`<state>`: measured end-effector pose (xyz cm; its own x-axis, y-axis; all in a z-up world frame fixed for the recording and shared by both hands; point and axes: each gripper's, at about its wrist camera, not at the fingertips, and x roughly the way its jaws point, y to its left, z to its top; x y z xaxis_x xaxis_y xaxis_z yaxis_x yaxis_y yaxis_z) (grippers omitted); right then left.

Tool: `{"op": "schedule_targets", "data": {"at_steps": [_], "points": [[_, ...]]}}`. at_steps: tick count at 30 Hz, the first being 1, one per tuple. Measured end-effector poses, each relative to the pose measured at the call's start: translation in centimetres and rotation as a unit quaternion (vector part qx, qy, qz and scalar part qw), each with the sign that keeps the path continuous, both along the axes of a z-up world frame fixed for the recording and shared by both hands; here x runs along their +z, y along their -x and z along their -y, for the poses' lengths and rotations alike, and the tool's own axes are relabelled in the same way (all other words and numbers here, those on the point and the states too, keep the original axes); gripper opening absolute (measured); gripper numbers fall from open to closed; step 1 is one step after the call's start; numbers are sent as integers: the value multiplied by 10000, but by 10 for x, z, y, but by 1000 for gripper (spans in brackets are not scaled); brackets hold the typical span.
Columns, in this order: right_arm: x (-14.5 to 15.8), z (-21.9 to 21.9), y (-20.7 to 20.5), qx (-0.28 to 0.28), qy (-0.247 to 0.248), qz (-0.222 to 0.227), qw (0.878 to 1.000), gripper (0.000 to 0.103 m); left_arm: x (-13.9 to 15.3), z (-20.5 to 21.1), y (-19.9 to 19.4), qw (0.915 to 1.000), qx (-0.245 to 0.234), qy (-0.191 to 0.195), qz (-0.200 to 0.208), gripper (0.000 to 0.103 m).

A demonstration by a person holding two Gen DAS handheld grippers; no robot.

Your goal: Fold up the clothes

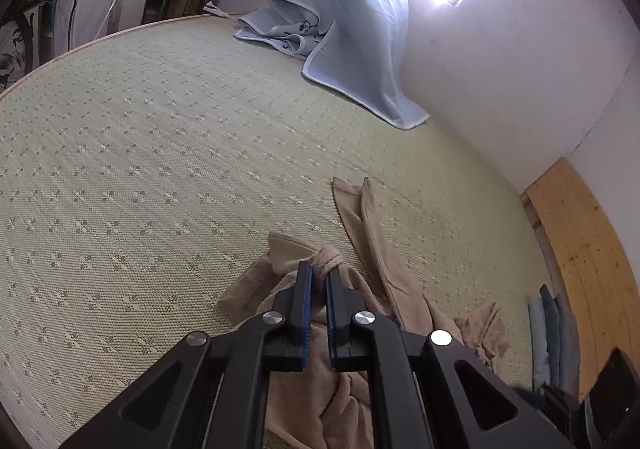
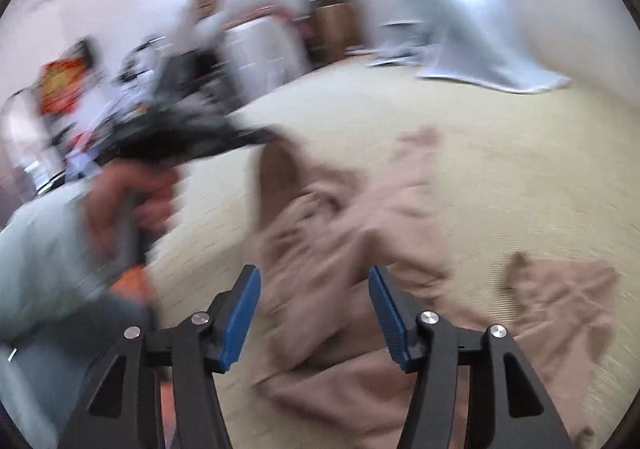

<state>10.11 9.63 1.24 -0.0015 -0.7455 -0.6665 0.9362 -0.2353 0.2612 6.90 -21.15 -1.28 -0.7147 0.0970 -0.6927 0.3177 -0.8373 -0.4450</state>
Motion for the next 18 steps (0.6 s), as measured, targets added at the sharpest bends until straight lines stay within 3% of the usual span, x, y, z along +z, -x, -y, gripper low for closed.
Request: {"op": "schedule_targets", "data": {"at_steps": [3, 9, 15, 16, 18], "points": [[-6, 13, 12, -517, 12, -74, 9986, 60, 0, 0, -2, 10000, -20, 6, 8, 5], [-13, 47, 3, -636, -38, -346, 9974, 58, 1, 7, -6, 10000, -5, -46, 9, 5], [-39, 74, 2, -789, -692, -718, 9919, 22, -1, 17, -9, 10000, 26, -67, 31, 5], [-42, 76, 4, -827, -761, -758, 9908, 11, -1, 18, -9, 10000, 36, -72, 32, 5], [-41, 72, 8, -951, -740, -804, 9894, 6, -1, 20, -11, 9999, 64, -88, 33, 5]]}}
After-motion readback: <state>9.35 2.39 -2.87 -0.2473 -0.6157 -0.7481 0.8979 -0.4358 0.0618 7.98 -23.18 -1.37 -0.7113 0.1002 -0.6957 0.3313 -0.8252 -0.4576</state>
